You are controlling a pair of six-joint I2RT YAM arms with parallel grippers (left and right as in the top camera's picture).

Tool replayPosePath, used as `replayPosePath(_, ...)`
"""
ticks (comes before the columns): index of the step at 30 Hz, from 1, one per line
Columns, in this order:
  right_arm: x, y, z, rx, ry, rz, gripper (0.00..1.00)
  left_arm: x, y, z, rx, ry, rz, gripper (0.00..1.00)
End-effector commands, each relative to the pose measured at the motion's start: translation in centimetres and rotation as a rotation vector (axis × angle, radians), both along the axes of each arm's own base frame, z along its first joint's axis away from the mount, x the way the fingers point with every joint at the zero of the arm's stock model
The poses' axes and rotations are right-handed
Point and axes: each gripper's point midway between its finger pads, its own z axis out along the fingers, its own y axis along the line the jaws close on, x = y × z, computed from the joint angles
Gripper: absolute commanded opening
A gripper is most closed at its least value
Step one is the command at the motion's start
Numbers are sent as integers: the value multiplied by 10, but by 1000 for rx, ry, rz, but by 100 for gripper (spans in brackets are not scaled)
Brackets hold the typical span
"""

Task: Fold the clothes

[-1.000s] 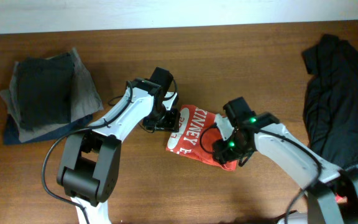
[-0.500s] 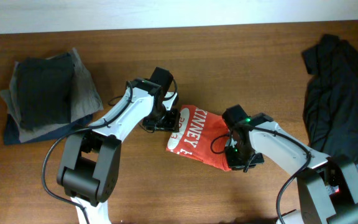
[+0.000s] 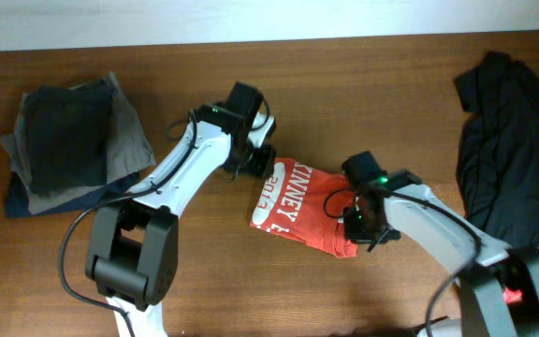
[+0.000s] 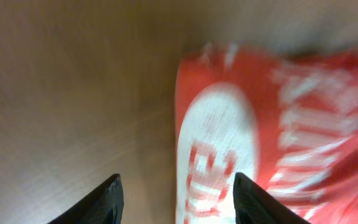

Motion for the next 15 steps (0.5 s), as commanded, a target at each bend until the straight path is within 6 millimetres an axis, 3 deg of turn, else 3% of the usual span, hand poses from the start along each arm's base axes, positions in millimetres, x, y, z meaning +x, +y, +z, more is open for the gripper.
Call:
replayPosePath(1, 50, -9, 48, 27, -229, 10, 33, 10, -12, 34, -62, -88, -38, 56)
replayPosePath(4, 81, -20, 65, 20, -339, 72, 34, -24, -16, 31, -117, 88, -19, 56)
replayPosePath(8, 107, -34, 70, 18, -425, 48, 34, -54, -10, 26, -91, 224, 0, 56)
replayPosePath(10, 120, -37, 67, 23, -456, 59, 34, -64, -8, 21, -75, 257, -3, 56)
replayPosePath(15, 133, -19, 42, 119, -434, 138, 34, -78, -14, 7, -58, 287, -22, 57)
